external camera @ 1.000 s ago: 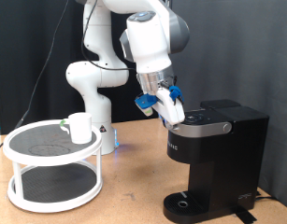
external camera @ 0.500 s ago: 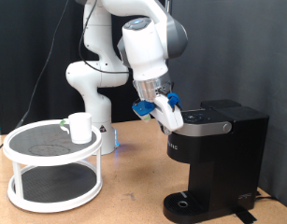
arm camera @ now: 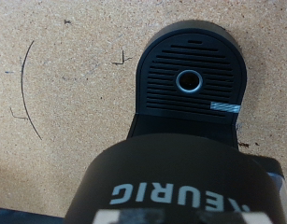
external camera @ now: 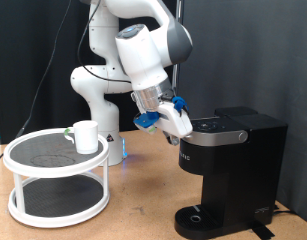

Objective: Make a cup of coffee with the keurig machine

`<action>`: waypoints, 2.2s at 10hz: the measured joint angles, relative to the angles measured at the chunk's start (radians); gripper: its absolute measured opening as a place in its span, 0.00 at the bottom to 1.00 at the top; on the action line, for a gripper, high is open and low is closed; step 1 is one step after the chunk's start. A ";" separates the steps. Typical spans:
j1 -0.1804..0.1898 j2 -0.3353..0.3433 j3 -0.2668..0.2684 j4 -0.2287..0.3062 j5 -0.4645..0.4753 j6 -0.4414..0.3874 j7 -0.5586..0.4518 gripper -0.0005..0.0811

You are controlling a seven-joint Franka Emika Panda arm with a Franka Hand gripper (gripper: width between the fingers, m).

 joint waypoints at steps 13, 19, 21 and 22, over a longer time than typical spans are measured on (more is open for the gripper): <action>-0.056 -0.217 -0.072 -0.243 0.162 -0.102 -0.087 0.01; -0.105 -0.354 -0.144 -0.267 0.120 -0.370 -0.052 0.01; -0.145 -0.409 -0.152 -0.262 0.032 -0.460 -0.018 0.01; -0.163 -0.428 -0.162 -0.251 -0.018 -0.525 -0.016 0.01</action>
